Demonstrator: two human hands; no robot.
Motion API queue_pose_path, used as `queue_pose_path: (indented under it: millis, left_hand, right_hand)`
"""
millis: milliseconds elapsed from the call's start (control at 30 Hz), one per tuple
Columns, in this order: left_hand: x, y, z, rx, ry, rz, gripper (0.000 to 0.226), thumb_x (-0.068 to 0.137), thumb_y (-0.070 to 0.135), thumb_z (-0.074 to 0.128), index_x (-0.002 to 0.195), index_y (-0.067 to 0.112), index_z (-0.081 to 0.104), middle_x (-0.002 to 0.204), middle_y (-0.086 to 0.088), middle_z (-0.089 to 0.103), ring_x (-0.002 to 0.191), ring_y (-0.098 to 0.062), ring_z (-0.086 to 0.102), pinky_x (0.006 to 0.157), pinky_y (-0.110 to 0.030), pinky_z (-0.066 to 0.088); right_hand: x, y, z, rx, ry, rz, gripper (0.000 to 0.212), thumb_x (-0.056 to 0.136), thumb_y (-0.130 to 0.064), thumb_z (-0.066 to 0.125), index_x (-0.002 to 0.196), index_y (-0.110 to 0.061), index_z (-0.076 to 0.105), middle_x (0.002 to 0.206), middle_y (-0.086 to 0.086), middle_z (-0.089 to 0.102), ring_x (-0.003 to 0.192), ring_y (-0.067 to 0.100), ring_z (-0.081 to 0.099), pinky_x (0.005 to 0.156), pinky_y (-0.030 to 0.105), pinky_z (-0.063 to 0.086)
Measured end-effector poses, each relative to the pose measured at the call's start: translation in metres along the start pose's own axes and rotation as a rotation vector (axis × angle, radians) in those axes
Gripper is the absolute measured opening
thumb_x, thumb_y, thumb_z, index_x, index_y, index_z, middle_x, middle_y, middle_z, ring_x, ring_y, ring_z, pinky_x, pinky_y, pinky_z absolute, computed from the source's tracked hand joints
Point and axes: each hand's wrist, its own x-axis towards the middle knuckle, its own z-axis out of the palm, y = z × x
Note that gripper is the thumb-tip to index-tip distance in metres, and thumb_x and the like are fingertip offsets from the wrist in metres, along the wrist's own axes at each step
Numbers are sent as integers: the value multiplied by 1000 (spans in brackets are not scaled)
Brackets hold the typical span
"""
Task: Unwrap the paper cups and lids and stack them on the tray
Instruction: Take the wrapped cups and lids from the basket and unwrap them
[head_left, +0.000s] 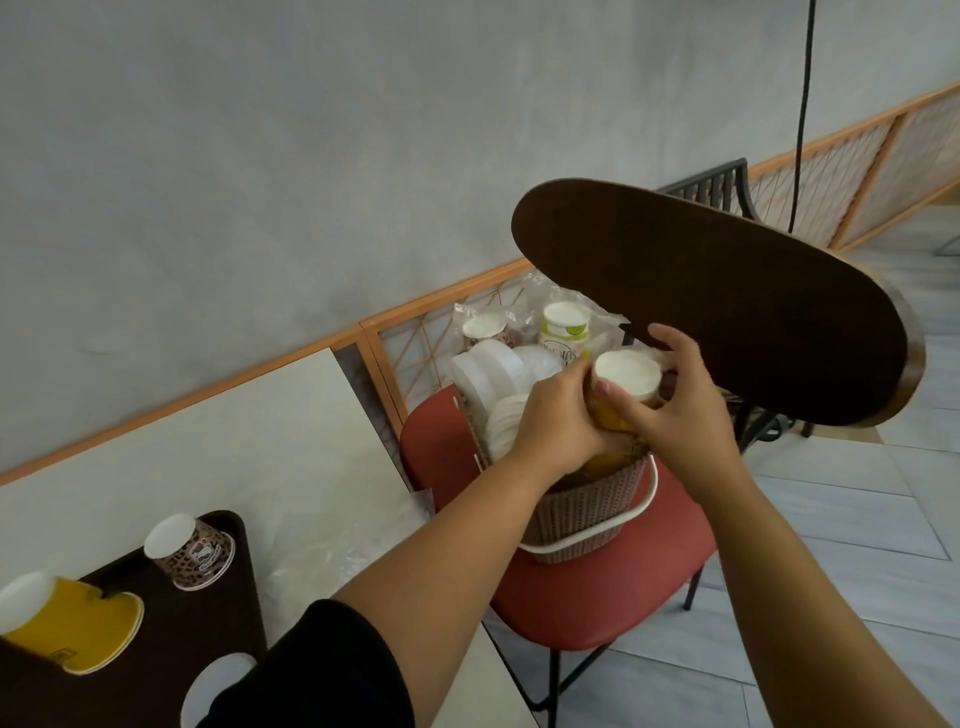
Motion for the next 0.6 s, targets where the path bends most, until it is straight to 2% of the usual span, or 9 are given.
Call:
queue_pose_path:
  millis: [100,200,333,400,500,600]
  left_hand:
    - [-2,-1,0,5,12,37,74,64,24,86,129,18,52,122,-2,63,115,-16,56,91,-21,42]
    - [-2,1,3,22,6,59,77,61,24,87,129,16,52,122,-3,63,115,-17,55,89,-20,42]
    - [1,6,3,-1,-26,53,80,58,25,89,129,17,52,122,-2,62,114,-16,55,89,-26,45]
    - [7,11,-1,-33,-27,55,78,59,21,89,128,18,52,122,-1,62,110,-13,54,88,-28,46]
    - [13,19,-7,-30,-27,90,79,59,21,88,129,18,52,122,0,61,102,-6,50,82,-23,43]
    - [11,21,-8,-48,-42,91,80,62,27,87,132,20,49,124,2,60,103,-4,49,81,-19,41]
  right_hand:
    - [-1,13,-6,104,-312,111,82,63,-43,77,131,-32,34,115,-19,51,104,-1,53,85,19,44]
    - [2,27,-24,187,-483,194,77,63,-37,77,129,-31,37,122,-12,54,110,5,56,79,19,50]
    - [8,38,-40,152,-673,178,72,71,-18,77,129,-35,39,124,-16,54,110,-3,55,77,8,48]
    - [10,42,-39,51,-653,141,73,70,-14,80,128,-34,41,122,-19,55,111,-3,54,77,6,47]
    - [9,43,-30,3,-520,98,76,66,-19,83,129,-32,42,117,-22,56,106,-6,55,77,11,49]
    - [1,49,-16,-42,-358,23,81,62,-20,87,129,-26,42,108,-23,57,94,-16,55,74,3,45]
